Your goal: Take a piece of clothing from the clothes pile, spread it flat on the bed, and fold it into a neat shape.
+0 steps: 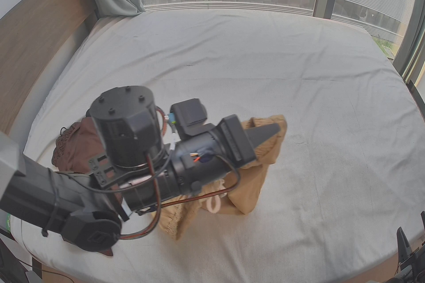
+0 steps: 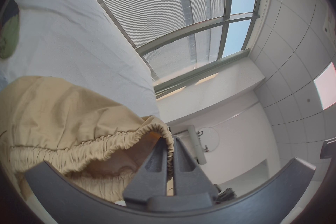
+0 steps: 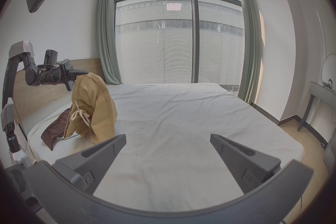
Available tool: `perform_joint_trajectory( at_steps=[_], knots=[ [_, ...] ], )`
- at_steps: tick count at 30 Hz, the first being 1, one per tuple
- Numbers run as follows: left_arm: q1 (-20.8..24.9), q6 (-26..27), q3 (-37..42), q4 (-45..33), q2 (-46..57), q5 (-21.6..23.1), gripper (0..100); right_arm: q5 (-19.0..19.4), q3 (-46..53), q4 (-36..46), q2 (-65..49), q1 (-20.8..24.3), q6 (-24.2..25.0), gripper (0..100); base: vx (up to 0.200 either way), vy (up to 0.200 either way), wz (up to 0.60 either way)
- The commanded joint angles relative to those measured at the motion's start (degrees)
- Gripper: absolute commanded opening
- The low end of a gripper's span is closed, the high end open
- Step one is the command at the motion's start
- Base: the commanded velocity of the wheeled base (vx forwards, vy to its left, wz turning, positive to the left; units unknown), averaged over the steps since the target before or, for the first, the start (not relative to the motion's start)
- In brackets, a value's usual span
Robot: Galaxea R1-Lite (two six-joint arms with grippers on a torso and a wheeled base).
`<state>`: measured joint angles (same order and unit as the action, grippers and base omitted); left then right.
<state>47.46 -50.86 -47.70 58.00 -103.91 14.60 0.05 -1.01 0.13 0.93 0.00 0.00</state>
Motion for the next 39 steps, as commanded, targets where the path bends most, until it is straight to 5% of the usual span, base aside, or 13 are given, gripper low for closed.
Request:
perform_joint_trajectory(
  at_steps=[1, 11, 19, 25, 26, 32, 39],
  knots=[
    [5.2, -4.2, -8.3, 2.4, -6.8, 0.2, 0, 0.0, 0.9, 0.0, -0.6, 0.0, -0.1, 100, 0.000, 0.000, 0.00],
    [12.4, -15.5, -26.1, 10.7, -7.0, -0.6, 0, 0.0, 1.0, 0.0, -0.8, 0.1, -0.1, 100, 0.000, 0.000, 0.00],
    [10.5, -16.5, -29.0, 11.2, -6.5, -4.3, 0, 0.0, 1.0, 0.0, -0.7, 0.0, -0.1, 100, 0.000, 0.000, 0.00],
    [7.8, -15.6, -21.4, 11.9, -6.1, -4.7, 0, 0.0, 0.9, 0.0, -0.7, 0.0, -0.1, 100, 0.000, 0.000, 0.00],
    [5.5, -13.8, -13.6, 14.9, -5.7, -4.1, 0, 0.0, 1.0, 0.0, -0.7, 0.0, -0.1, 100, 0.000, 0.000, 0.00],
    [-1.0, -10.8, 1.8, 25.2, -5.8, 0.1, 0, 0.0, 1.0, 0.0, -0.7, 0.0, -0.1, 100, 0.000, 0.000, 0.00],
    [-4.7, -9.9, 11.8, 30.9, -5.6, 1.8, 0, 0.0, 0.9, 0.0, -0.6, -0.1, -0.1, 100, 0.000, 0.000, 0.00]
  ],
)
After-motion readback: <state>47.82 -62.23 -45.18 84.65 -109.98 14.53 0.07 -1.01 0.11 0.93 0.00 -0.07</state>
